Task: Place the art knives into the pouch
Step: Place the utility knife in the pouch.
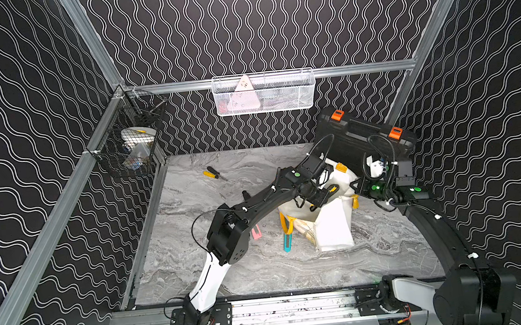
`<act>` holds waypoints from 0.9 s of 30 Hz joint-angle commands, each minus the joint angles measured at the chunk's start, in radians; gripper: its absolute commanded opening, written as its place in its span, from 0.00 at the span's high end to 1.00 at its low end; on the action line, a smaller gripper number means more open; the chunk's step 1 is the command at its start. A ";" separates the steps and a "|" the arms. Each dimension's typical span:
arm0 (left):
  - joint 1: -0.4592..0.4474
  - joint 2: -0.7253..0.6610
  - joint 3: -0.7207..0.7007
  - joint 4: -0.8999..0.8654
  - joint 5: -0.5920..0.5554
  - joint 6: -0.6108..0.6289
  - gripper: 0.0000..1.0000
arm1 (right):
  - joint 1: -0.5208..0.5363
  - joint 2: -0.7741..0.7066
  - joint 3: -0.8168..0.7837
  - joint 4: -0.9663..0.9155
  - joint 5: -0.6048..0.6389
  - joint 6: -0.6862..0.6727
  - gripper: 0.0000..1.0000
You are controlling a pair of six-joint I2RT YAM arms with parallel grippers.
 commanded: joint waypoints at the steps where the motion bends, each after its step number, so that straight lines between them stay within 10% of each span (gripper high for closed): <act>1: 0.006 -0.018 0.009 0.013 -0.007 0.001 1.00 | 0.000 -0.005 -0.003 0.010 -0.025 -0.012 1.00; 27: -0.089 0.162 -0.022 0.053 0.091 -0.069 1.00 | -0.001 -0.017 -0.021 0.066 -0.048 0.012 1.00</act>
